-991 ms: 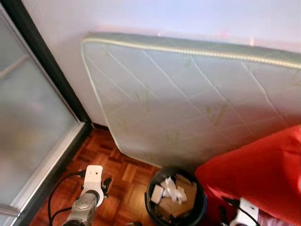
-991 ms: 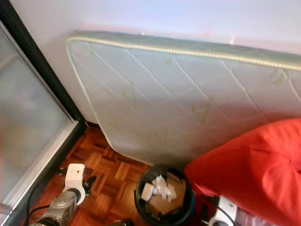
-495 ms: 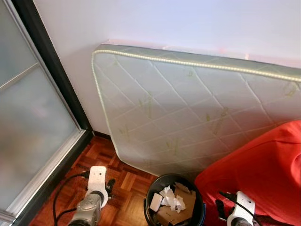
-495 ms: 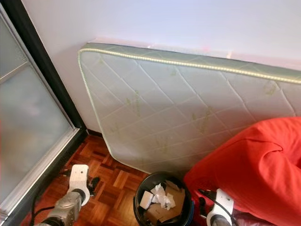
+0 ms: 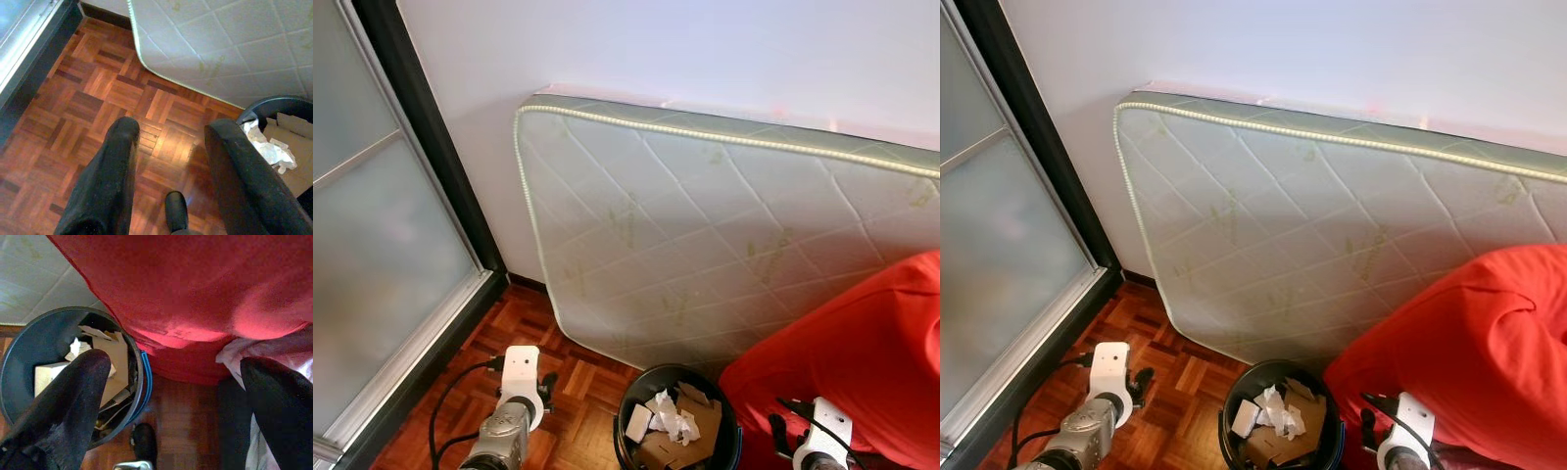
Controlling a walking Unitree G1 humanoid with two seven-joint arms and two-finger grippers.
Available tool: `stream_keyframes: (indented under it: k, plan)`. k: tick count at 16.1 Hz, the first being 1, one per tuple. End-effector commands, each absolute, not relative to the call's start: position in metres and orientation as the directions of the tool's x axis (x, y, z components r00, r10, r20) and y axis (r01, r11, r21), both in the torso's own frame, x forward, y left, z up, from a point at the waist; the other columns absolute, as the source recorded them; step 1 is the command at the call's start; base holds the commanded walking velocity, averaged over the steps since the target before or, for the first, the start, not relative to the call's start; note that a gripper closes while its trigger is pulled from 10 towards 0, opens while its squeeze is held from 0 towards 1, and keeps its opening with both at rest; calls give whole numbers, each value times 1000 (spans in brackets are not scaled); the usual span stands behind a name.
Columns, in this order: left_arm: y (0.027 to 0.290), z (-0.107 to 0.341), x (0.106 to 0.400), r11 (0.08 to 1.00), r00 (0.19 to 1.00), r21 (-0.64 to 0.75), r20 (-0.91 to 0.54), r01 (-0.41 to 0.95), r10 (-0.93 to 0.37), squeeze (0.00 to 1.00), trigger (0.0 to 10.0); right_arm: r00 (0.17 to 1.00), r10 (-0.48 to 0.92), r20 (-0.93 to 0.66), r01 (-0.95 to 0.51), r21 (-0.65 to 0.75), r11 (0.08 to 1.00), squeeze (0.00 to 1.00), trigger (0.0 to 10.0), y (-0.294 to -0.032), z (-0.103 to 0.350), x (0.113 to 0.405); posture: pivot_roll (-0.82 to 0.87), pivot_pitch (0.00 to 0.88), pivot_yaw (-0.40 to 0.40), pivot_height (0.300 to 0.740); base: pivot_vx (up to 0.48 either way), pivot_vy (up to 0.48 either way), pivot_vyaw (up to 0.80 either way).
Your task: Clean up the room
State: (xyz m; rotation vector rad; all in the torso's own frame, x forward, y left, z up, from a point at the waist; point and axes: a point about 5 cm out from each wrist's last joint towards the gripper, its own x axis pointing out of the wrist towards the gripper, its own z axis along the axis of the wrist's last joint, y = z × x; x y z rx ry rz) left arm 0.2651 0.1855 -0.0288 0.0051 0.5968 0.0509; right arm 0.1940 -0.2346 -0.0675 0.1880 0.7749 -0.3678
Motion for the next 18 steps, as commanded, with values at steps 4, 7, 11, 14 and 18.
stream_keyframes:
  k: [4,7,11,14,18]
  plan:
    - [193,-34,258,996,802,24,-592,-81,80,0,10000,642,-276,-716,423,30,906,0,10000,-241,-67,193,129,0,-13,740,0,0,0]
    - [193,-33,260,996,802,21,-591,-90,86,0,10000,630,-283,-723,429,20,903,0,10000,-246,-67,190,136,0,-18,740,0,0,0]
    - [193,-34,259,995,798,16,-596,-101,90,0,10000,624,-272,-733,416,17,909,0,10000,-244,-69,187,148,0,-28,740,0,0,0]
    - [194,-35,258,995,798,13,-596,-103,91,0,10000,627,-262,-734,405,20,914,0,10000,-242,-69,188,152,0,-29,740,0,0,0]
    - [196,-34,258,994,800,9,-593,-110,94,0,10000,623,-240,-744,387,26,922,0,10000,-237,-71,189,174,0,-28,740,0,0,0]
